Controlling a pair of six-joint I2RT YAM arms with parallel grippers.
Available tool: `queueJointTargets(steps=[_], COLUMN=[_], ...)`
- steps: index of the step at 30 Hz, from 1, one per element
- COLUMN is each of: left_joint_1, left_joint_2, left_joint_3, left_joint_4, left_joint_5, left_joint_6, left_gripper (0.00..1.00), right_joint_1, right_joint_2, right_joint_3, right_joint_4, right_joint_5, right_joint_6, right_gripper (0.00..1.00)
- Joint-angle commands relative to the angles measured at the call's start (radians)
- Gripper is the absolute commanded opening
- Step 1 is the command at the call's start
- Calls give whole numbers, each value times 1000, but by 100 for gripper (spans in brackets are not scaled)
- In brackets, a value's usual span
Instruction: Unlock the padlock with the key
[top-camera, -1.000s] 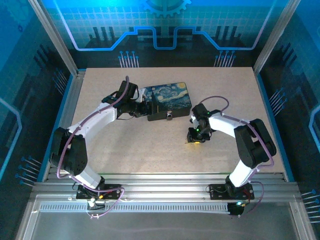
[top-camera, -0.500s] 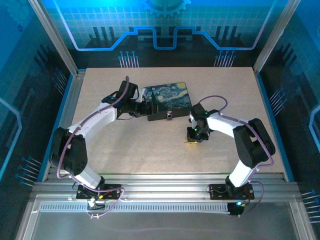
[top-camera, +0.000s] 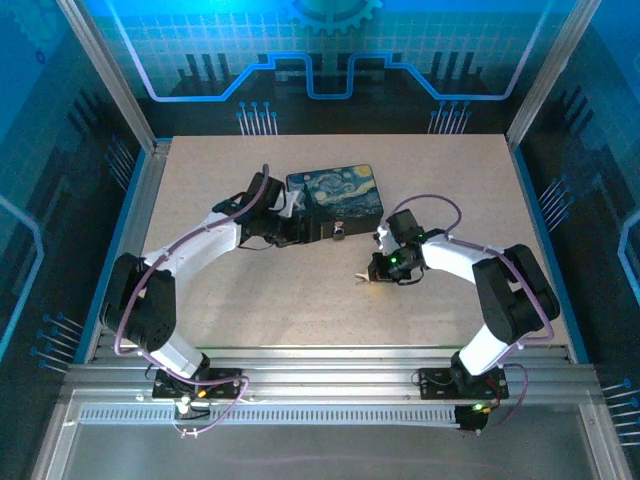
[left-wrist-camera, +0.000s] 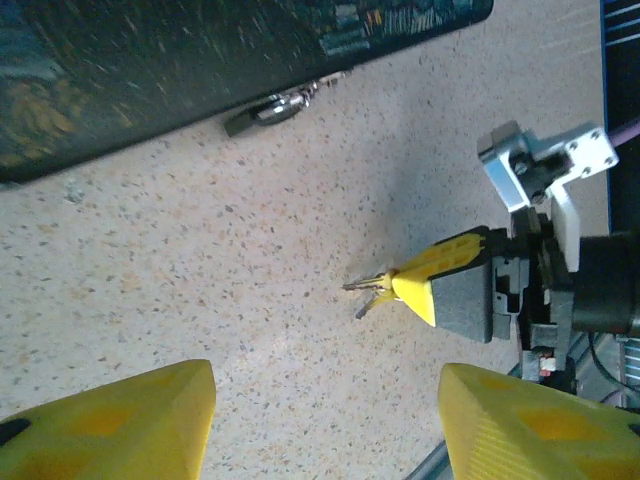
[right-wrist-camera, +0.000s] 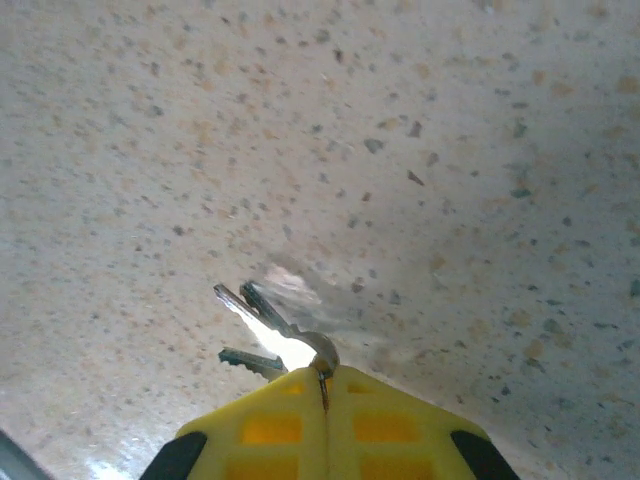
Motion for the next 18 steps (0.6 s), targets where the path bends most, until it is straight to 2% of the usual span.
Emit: queueJointTargets(steps=[1,9,18], left_joint_1=[-21,-53,-81], left_joint_2=[18,50,104], left_joint_3=[-29,-61,-59], left_joint_4=[49,150,264], left_joint_5=[54,129,190], left_joint_6=[-19,-87,-151], left_gripper=[62,60,54], right_joint_1=[-20,-34,-28], right_joint_2=[-42,-87,-131], right_joint_3=[-11,-26,-21], right_joint_4=[68,86,111], right_joint_5=[-87,-135,-191], right_joint_6=[-9,-12,17], right_gripper=[6,6,6])
